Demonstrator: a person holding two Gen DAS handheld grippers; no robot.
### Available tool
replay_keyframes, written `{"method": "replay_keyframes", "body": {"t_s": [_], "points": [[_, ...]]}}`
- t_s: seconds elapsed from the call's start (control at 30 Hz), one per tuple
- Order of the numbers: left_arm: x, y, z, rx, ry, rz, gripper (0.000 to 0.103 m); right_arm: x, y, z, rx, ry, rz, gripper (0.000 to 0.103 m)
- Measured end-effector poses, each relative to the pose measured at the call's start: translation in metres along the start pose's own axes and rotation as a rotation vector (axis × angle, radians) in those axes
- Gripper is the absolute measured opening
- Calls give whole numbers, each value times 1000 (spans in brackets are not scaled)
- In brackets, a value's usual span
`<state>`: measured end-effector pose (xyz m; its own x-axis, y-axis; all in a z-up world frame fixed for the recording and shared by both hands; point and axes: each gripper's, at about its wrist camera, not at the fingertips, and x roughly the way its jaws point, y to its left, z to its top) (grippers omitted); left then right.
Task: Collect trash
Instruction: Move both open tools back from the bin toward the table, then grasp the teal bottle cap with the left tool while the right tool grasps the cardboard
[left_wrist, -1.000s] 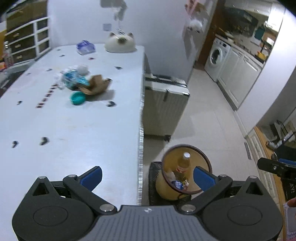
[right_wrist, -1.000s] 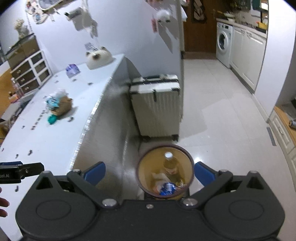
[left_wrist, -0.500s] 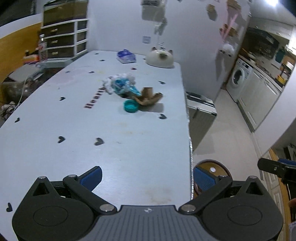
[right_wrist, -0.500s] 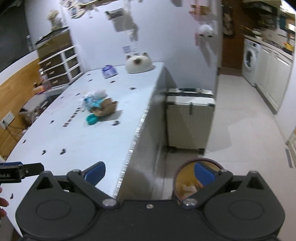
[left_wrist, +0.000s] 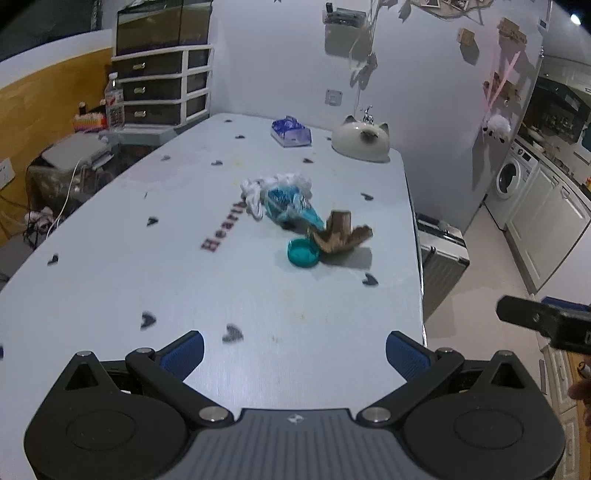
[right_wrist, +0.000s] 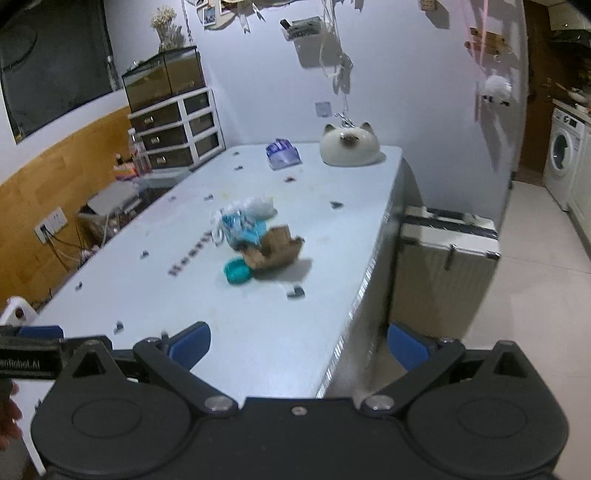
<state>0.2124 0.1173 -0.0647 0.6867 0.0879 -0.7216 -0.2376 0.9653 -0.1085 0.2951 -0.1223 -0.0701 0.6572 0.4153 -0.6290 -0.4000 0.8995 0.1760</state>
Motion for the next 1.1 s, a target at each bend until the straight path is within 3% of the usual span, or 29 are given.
{"method": "replay_keyframes", "body": {"t_s": [0.27,0.53,0.93,1.1], "points": [[44,-5,35,2,-11,-49,103,60,-7,40,10,16,32,103],[92,-11,53,96,15,-85,103,138,-19,73,55,66,65,103],[162,-7,60,126,98,-136,100,267,-50,87,455,271,107,103],[192,-6,66,162,120,-154,99,300,-40,95,450,313,85,103]]}}
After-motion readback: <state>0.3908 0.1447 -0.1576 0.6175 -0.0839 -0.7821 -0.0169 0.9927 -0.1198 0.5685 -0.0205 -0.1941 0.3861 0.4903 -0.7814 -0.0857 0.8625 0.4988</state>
